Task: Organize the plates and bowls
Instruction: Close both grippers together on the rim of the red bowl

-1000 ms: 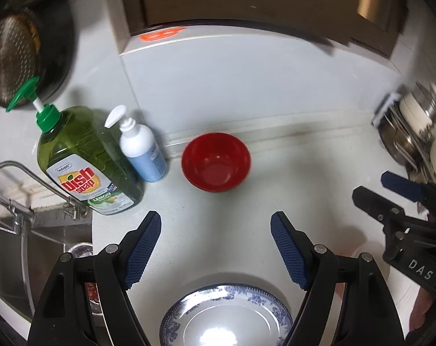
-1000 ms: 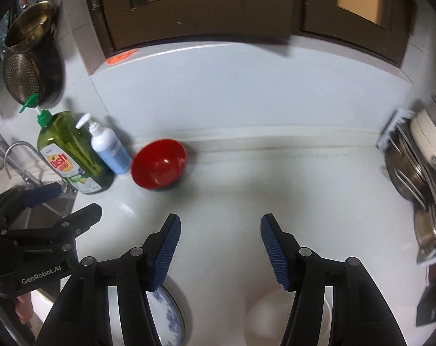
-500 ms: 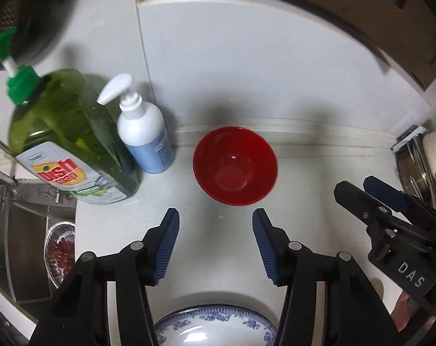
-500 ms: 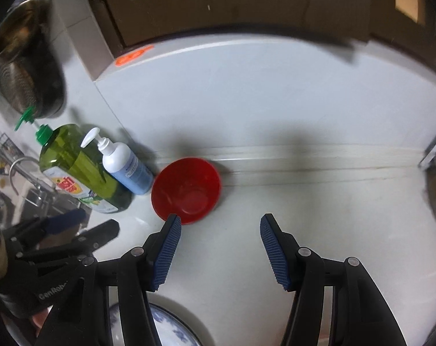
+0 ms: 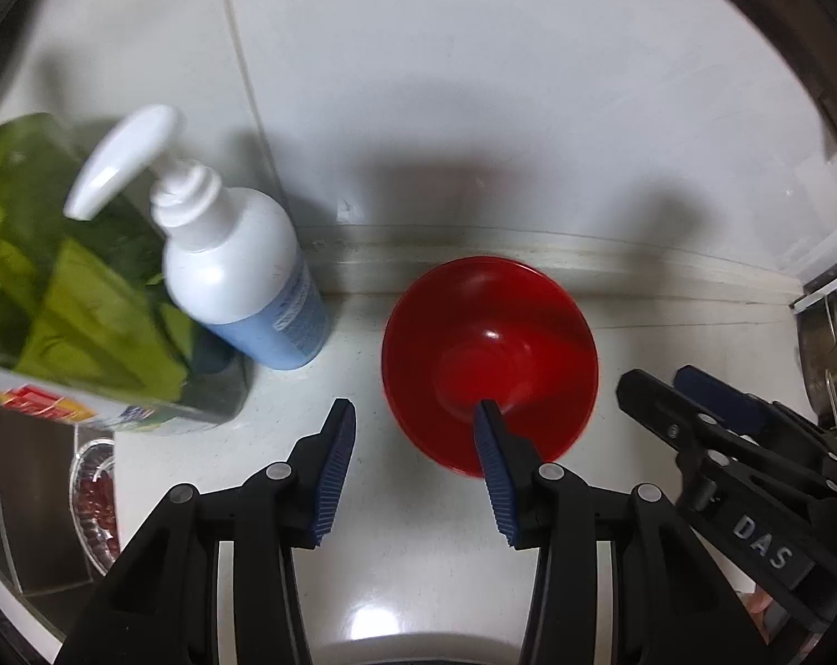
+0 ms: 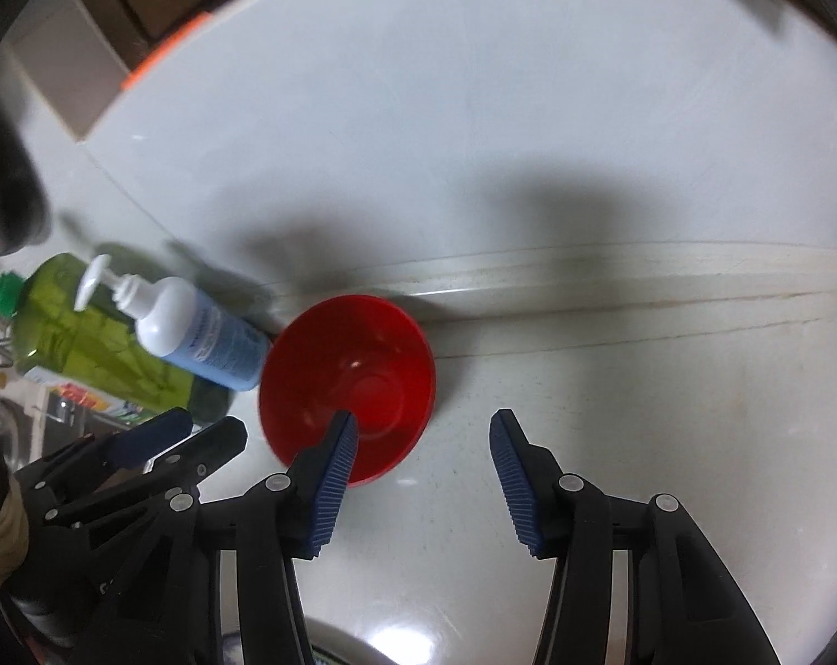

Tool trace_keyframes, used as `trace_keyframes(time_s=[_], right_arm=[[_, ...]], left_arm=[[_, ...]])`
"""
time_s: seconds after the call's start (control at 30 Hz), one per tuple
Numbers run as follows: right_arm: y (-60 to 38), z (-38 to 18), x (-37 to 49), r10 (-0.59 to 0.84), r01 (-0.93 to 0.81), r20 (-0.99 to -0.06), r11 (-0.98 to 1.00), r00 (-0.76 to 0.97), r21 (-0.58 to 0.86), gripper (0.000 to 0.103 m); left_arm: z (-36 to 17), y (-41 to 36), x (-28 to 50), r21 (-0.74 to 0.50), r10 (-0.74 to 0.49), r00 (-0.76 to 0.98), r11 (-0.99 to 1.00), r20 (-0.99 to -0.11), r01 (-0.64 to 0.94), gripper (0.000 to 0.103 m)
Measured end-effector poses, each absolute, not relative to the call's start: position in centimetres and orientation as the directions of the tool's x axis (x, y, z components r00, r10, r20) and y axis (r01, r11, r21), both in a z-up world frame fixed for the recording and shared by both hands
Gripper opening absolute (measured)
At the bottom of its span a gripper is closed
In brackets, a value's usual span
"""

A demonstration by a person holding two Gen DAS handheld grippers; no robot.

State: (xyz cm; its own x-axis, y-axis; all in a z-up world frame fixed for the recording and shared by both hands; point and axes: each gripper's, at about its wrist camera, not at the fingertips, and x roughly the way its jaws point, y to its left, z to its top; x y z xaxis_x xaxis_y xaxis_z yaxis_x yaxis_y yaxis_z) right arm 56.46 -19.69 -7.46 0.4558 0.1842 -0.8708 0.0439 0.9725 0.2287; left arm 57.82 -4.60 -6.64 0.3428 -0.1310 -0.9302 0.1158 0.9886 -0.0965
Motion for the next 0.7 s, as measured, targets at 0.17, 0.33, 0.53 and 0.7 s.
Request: trace_keyframes(time_s=[0.17, 0.33, 0.53, 0.7], right_arm=[[-20.1, -9.6, 58.3, 0.201, 0.074, -0.892, 0.965, 0.405, 0.252, 0.042], [-20.3, -11.2, 59.3, 0.211, 0.094, -0.9, 0.96, 0.381, 0.264, 0.036], [-20.3, -12.3, 59.9, 0.208, 0.095, -0.908, 0.961, 0.363, 0.258, 0.027], [-20.2, -12.8, 60.1, 0.208, 0.086, -0.913, 0.964, 0.35, 0.253, 0.016]], left_arm=[[-8.1, -5.0, 59.0, -0.098, -0.127, 0.313, 0.989, -0.941, 0.107, 0.04], [-9.2, -5.3, 60.1, -0.09, -0.117, 0.298, 0.991, -0.947, 0.103, 0.034], [-10.3, -6.0, 60.9, -0.063, -0.096, 0.292, 0.991, -0.952, 0.119, 0.027], [-10.7, -6.4, 61.3, -0.053, -0.087, 0.294, 0.991, -0.952, 0.123, 0.021]])
